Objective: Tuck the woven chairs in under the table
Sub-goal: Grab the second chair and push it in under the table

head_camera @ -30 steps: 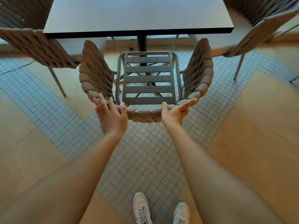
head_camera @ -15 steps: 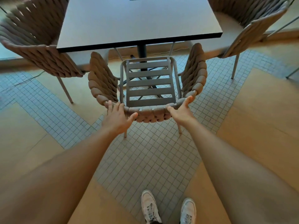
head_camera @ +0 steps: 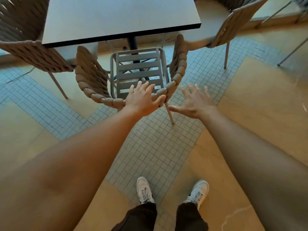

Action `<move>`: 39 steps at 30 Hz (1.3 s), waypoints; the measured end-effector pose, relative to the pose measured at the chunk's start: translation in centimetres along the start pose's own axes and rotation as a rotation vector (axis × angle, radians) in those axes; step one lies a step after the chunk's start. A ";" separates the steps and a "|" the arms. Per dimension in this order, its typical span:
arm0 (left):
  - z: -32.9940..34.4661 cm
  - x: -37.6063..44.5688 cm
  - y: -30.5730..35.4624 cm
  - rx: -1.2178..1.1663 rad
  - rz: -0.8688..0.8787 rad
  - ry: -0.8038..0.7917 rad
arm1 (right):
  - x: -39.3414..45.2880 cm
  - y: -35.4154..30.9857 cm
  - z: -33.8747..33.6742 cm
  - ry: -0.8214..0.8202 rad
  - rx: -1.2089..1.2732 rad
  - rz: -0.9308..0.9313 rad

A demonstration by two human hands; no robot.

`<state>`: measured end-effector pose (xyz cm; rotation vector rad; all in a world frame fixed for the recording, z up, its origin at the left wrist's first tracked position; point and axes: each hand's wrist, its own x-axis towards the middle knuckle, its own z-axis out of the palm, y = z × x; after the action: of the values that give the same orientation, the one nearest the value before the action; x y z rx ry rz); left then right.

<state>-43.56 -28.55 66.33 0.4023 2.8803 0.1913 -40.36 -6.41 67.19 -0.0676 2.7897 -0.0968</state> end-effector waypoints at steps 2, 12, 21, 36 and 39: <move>-0.2 0.5 2.9 0.005 0.010 0.001 | -0.9 2.9 -0.7 -0.001 -0.008 -0.004; -2.0 3.7 18.0 0.017 0.021 0.039 | -4.1 18.2 -5.4 0.029 -0.056 -0.028; -4.9 8.0 27.9 0.043 0.054 0.085 | -3.3 28.0 -9.0 0.037 -0.040 -0.017; -7.3 22.8 34.5 0.041 0.103 0.070 | 7.4 38.5 -13.9 0.050 -0.046 0.010; -8.1 25.8 35.6 0.038 0.128 0.084 | 10.0 40.5 -14.9 0.067 -0.045 0.018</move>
<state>-60.59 11.98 74.50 0.5996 2.9453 0.1790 -56.32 34.28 74.67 -0.0510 2.8589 -0.0321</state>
